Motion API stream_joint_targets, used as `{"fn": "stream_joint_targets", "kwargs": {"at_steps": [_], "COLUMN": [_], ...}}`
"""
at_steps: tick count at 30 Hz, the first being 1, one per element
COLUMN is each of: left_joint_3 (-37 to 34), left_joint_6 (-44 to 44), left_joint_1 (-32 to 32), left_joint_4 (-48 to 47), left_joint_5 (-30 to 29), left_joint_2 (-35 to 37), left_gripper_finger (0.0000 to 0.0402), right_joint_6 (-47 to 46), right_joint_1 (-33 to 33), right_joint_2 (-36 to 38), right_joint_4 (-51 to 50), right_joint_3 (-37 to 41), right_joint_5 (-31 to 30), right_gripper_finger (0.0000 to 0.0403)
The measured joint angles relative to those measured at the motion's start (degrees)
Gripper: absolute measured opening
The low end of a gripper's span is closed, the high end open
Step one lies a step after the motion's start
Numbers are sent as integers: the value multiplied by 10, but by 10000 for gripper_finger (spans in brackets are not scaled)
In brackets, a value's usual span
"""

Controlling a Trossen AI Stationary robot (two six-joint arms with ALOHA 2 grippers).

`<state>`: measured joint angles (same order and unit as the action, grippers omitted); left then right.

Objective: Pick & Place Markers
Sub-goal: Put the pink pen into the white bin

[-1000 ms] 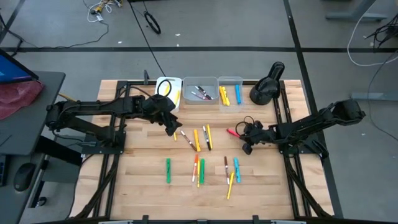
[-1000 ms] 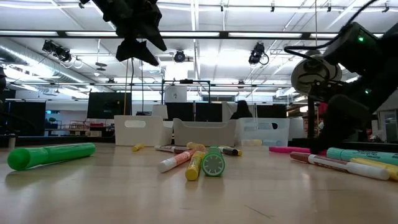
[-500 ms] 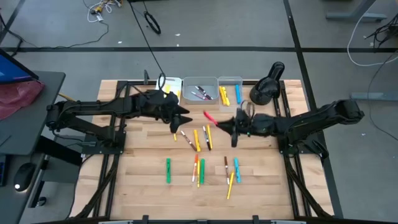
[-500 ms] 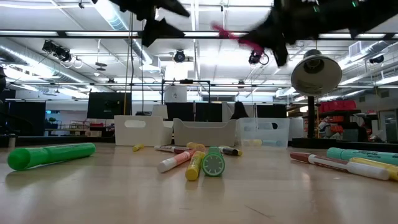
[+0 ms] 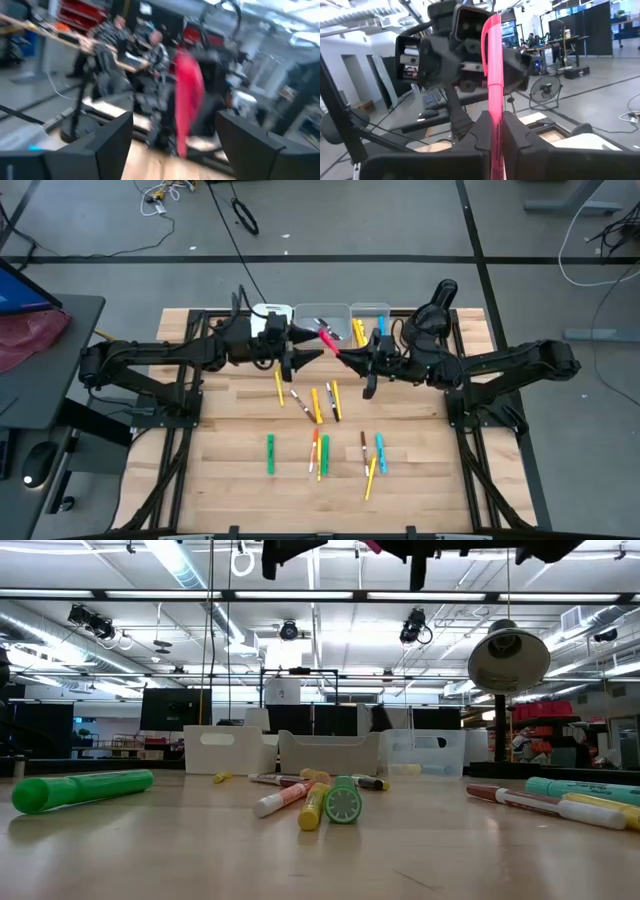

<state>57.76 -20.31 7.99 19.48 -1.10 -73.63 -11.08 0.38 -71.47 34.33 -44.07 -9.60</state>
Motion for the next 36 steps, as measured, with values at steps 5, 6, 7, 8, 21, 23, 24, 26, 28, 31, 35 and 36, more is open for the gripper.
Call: {"fn": "stream_joint_targets", "kwargs": {"at_steps": [5,6,7,8,21,23,24,26,28,31,35,36], "left_joint_3": [0,0,0,0,0,0,0,0,0,1,1,0], "left_joint_6": [0,0,0,0,-21,-27,-26,-26,-27,-33,-58,-63], "left_joint_1": [6,6,6,6,5,5,5,6,6,6,2,1], "left_joint_4": [11,16,17,17,39,39,39,38,38,37,51,63], "left_joint_5": [-15,-14,-10,-6,11,11,10,9,10,11,9,9], "left_joint_2": [0,0,1,1,0,0,0,0,0,-9,-39,-48], "left_gripper_finger": [286,279,271,262,124,120,121,135,158,196,234,240], "right_joint_6": [-4,-4,-5,-6,-5,-4,-4,1,4,11,12,13], "right_joint_1": [0,0,0,0,0,0,0,0,0,0,0,0], "right_joint_2": [-20,-23,-25,-25,-24,-24,-24,-24,-24,-24,-24,-24], "right_joint_4": [24,34,36,36,39,39,39,39,42,52,66,66], "right_joint_3": [-2,-3,-3,-3,-3,-3,-3,-3,-3,-3,-3,-3], "right_joint_5": [10,13,13,13,12,11,6,-7,-11,-13,-16,-22], "right_gripper_finger": [11,11,11,11,11,11,11,11,11,11,11,11]}}
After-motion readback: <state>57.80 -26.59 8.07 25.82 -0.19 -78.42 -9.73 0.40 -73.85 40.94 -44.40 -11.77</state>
